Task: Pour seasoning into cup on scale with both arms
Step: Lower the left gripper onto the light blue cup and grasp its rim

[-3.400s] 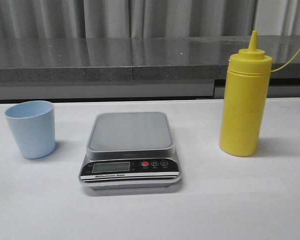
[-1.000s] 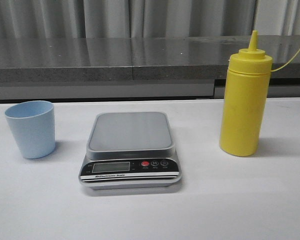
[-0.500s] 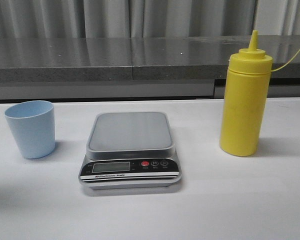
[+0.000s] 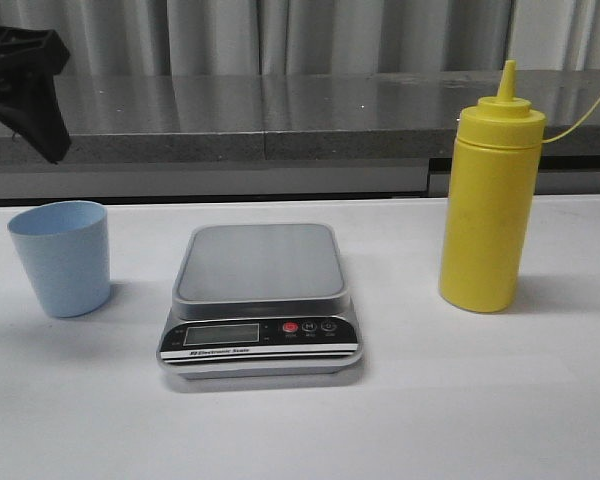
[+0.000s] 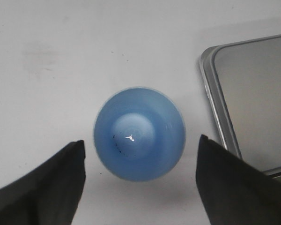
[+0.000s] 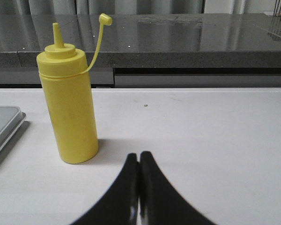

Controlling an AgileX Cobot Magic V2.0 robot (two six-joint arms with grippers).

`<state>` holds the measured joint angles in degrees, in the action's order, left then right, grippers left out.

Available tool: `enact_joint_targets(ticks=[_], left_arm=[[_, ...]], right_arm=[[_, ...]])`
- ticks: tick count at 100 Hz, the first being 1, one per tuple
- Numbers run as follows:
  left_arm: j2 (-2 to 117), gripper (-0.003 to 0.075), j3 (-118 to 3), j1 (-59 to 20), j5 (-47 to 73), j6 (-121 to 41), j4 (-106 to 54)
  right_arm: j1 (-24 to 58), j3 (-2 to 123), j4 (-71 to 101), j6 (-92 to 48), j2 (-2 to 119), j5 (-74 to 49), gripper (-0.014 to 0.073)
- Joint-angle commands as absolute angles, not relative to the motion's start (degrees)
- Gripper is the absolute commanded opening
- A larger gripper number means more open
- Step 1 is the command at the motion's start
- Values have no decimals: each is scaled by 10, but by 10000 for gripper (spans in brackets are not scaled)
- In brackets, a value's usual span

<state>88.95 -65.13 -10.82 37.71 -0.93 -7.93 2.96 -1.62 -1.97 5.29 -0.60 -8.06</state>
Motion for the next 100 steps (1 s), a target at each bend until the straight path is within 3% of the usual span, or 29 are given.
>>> enact_joint_targets(ticks=[1,100], left_arm=[[892,481,-686,-112,366,-6,-88],[1016,481,-728,-87,365,-6,-73]], right_arm=[[27,-7,-27,51,-18,-38,-68],[27,-7,-27,51,-18,-38,-68]])
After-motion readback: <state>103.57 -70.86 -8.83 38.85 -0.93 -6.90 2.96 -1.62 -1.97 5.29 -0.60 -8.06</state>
